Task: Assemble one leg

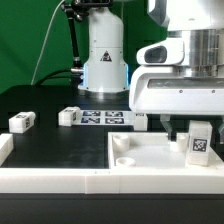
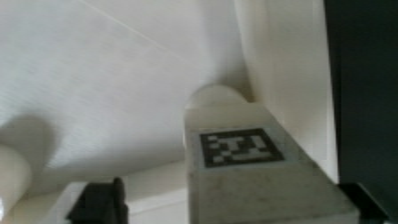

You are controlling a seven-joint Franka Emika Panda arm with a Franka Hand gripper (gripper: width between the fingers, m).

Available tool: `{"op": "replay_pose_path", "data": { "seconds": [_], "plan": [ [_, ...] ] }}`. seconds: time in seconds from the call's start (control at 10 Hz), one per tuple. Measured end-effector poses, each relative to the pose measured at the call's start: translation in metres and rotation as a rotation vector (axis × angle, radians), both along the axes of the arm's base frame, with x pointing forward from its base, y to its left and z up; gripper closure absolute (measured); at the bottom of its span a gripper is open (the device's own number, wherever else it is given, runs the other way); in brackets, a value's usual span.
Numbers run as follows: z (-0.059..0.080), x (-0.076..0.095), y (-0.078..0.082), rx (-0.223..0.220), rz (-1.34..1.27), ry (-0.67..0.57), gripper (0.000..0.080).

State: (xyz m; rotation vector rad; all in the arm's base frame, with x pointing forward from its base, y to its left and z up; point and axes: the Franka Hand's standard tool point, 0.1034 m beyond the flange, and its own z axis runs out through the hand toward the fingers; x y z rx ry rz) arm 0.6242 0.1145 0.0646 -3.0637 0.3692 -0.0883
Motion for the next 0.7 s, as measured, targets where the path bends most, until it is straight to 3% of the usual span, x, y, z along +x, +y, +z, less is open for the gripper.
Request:
{"op": "replay_pose_path", "data": {
  "seconds": [0.1, 0.2, 0.5, 0.7],
  "plan": [
    [-0.0001, 0.0, 0.0, 0.0, 0.0, 0.0, 0.0374],
    [-0.0001, 0.0, 0.0, 0.0, -0.003, 0.0, 0.0509],
    [-0.0003, 0.0002, -0.0018, 0.009, -0.065, 0.004, 0.0509],
    [-0.0006, -0.0003, -0.0014, 0.042, -0.301, 0.019, 0.0509]
  ]
}}
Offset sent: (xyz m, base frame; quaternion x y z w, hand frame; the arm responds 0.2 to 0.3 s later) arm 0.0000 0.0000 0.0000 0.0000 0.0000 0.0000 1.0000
